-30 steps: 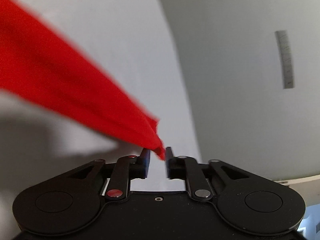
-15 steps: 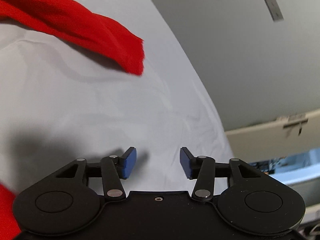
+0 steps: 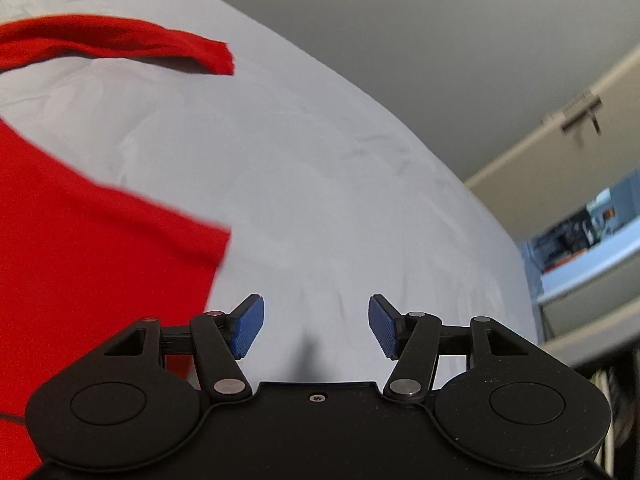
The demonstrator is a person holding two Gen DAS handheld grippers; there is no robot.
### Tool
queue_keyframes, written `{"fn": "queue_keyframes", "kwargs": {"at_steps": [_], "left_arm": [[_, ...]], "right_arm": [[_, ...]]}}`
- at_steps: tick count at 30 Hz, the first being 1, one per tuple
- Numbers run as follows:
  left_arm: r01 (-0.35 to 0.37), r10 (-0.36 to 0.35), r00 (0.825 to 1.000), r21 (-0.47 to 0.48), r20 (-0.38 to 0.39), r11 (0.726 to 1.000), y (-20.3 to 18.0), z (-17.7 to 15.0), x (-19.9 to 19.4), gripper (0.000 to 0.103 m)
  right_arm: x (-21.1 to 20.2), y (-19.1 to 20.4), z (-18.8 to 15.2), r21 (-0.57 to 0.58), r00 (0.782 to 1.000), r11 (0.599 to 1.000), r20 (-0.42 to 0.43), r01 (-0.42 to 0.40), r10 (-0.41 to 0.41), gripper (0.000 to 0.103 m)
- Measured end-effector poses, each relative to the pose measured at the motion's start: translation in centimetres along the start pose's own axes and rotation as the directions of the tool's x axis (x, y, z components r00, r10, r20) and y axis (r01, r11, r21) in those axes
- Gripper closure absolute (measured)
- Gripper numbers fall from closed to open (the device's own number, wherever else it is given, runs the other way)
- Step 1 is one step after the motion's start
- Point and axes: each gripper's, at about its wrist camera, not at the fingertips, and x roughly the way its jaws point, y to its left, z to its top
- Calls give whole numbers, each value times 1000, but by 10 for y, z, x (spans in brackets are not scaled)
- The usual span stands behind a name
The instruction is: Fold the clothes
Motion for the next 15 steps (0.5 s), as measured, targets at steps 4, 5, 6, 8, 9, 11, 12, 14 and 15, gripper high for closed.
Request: {"fn": "queue_keyframes", "kwargs": {"at_steps": [4, 5, 6, 8, 9, 11, 12, 14, 15], "left_arm": [[25, -28, 996, -31, -90, 999, -3, -48, -27, 63], [28, -32, 994, -44, -103, 999, -2, -56, -32, 63], [27, -33, 993, -55, -111, 998, -2, -61, -35, 63], [31, -43, 991, -96, -128, 995, -2, -82, -47, 63], [33, -48, 990, -108, -133, 994, -2, -89, -51, 63], [32, -51, 989, -139, -137, 990, -4, -105, -58, 63], [34, -56, 989, -158, -138, 987, -5, -114, -59, 63], [39, -67, 987, -190, -143, 981, -8, -123, -57, 63], [43, -75, 987, -215, -144, 976, -8, -127, -54, 63]], "right_arm": [[-110, -29, -58, 40, 998, 998, 24, -51, 50, 48], [-118, -30, -66, 38, 998, 998, 25, -59, 58, 47], [-138, -31, -80, 39, 996, 995, 27, -90, 89, 47], [-168, -33, -101, 40, 990, 990, 29, -136, 135, 47], [-182, -33, -111, 45, 987, 987, 26, -157, 156, 47], [-212, -34, -136, 57, 978, 976, 20, -211, 210, 46], [-226, -33, -150, 67, 970, 968, 20, -242, 241, 46], [-246, -25, -175, 93, 952, 947, 17, -306, 306, 46], [-256, -21, -188, 107, 941, 935, 16, -338, 338, 46]]}}
